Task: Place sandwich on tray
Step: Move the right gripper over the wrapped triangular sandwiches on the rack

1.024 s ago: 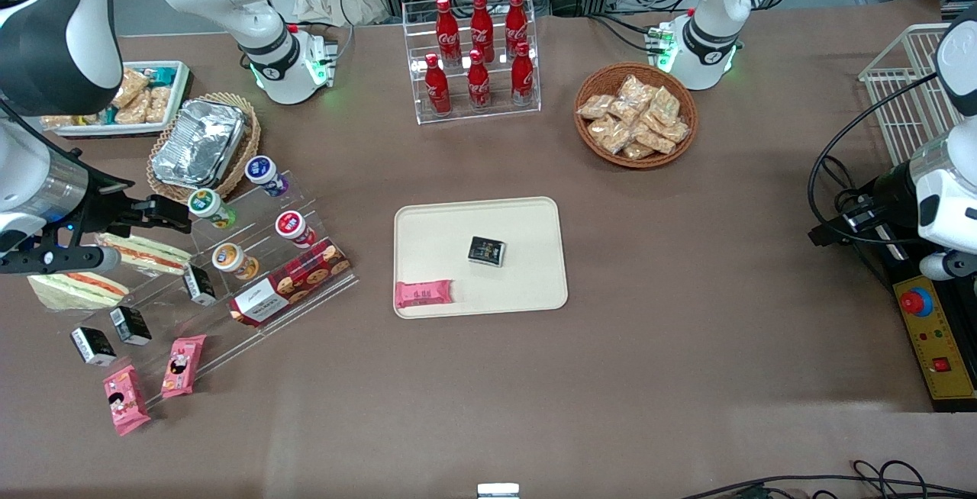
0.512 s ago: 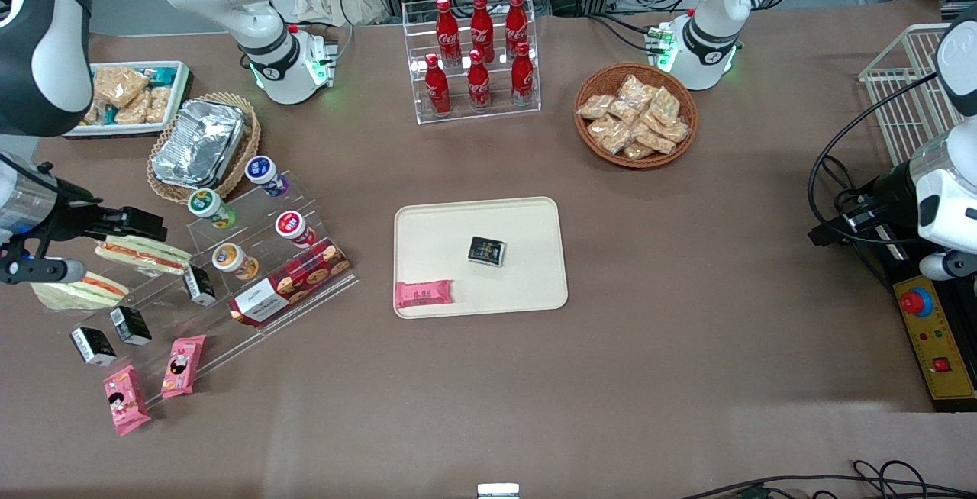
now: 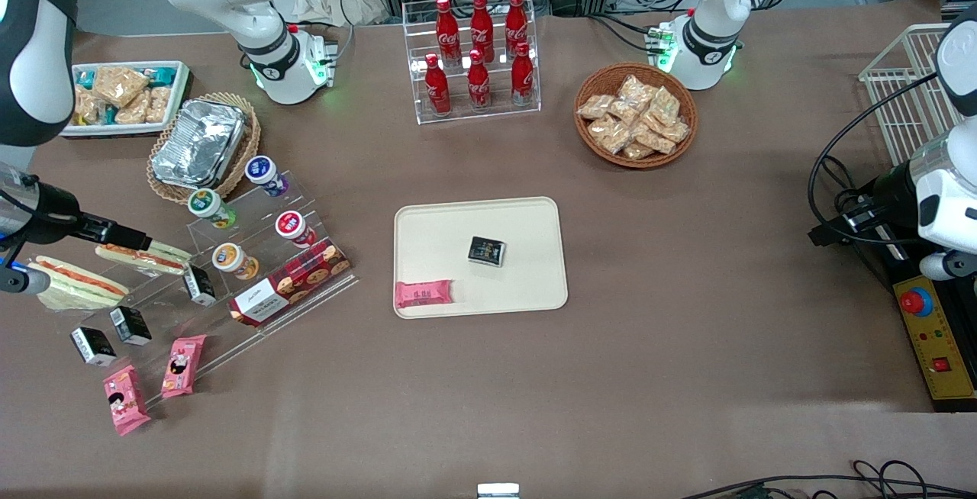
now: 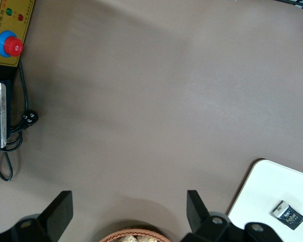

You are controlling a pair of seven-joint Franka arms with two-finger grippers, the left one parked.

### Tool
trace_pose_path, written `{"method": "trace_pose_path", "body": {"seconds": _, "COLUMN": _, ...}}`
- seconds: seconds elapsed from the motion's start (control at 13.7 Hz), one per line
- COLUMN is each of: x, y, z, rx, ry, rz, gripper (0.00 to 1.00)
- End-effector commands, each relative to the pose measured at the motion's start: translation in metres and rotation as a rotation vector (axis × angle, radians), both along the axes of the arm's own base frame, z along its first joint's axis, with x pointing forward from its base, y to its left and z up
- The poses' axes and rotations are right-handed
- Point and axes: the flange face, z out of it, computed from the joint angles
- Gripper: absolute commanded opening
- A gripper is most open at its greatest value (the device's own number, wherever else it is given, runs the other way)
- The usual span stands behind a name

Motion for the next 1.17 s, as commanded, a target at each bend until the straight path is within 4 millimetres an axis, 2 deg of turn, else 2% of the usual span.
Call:
{"method": "trace_pose_path", "body": {"seconds": 0.0, "x": 0.004, "y": -0.002, "z": -0.002, "rx": -0.006, "ry": -0.004, "rz": -0.071, "gripper": 0.99}}
{"method": "trace_pose_path", "body": {"seconds": 0.07, "x": 0.005, "y": -0.003, "z": -0.004, "rx": -0.007, "ry": 0.001, "rz": -0.082, "gripper": 0.99}}
{"method": "trace_pose_path", "body": {"seconds": 0.22, "x": 0.005, "y": -0.017, "z": -0.007, "rx": -0.004, "ry": 0.004, "rz": -0.079, "gripper": 0.99}}
{"method": "trace_pose_path", "body": {"seconds": 0.66, "x": 0.006, "y": -0.015, "z": -0.006, "rx": -0.004, "ry": -0.001, "rz": -0.09, "gripper": 0.98}}
{"method": "trace_pose_path", "body": {"seconds": 0.8, "x": 0.008, "y": -0.018, "z": -0.011, "rx": -0.005, "ry": 0.005, "rz": -0.102, "gripper": 0.96}}
{"method": "trace_pose_path", "body": {"seconds": 1.1, "x": 0.011, "y": -0.016, "z": -0.014, "rx": -0.024, "ry": -0.005, "rz": -0.285, "gripper": 0.96}}
